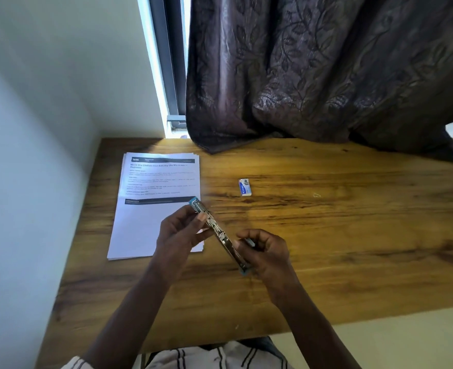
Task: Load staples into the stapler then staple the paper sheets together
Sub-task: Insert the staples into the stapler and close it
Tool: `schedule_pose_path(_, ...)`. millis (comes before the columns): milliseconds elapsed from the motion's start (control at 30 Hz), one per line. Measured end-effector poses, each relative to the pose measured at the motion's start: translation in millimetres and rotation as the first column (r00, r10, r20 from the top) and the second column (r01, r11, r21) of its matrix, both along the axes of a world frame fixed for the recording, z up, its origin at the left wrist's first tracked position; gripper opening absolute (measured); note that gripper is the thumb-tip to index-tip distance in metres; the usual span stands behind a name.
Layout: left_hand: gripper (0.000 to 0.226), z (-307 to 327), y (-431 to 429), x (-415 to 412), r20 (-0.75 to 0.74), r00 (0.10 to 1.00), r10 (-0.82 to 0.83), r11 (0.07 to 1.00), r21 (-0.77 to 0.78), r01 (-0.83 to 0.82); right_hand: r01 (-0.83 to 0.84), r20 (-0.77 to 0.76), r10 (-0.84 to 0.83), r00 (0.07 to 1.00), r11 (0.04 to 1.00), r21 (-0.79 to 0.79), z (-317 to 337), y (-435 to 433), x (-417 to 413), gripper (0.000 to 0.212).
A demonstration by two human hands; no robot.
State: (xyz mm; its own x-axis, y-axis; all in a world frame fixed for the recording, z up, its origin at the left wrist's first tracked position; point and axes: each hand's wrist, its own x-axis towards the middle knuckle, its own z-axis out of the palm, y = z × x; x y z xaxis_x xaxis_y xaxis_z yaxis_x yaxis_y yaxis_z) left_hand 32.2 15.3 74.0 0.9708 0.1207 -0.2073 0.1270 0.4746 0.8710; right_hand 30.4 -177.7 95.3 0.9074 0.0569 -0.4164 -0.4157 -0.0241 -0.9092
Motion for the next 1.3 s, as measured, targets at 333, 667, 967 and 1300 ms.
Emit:
schedule_pose_path(333, 0.032, 5, 8, -13, -0.051, 0.992, -0.111, 0.993, 0.036, 0.113, 0.006, 0.2, 0.007, 0.98, 0.998, -0.067, 25, 32, 14, 0.005)
schedule_pose_path(667, 0.031, -2, 6, -23, -0.005, 0.99, -0.142, 0.99, 0.01, 0.142, 0.021, 0.089, -0.021, 0.996, 1.0, 0.001, 24, 67, 22, 0.024)
schedule_pose_path(967, 0.036, -6, 11, -14, -0.023, 0.997, -0.074, 0.995, -0.074, 0.072, 0.046, -0.222, 0.01, 0.975, 0.968, 0.246, 17, 82, 38, 0.011)
schedule_pose_path(1300, 0.03, -12, 6, -9, -0.137, 0.99, 0.025, 0.957, -0.284, -0.064, 0.054, -0.346, 0.038, 0.938, 0.966, 0.253, 9, 95, 42, 0.013)
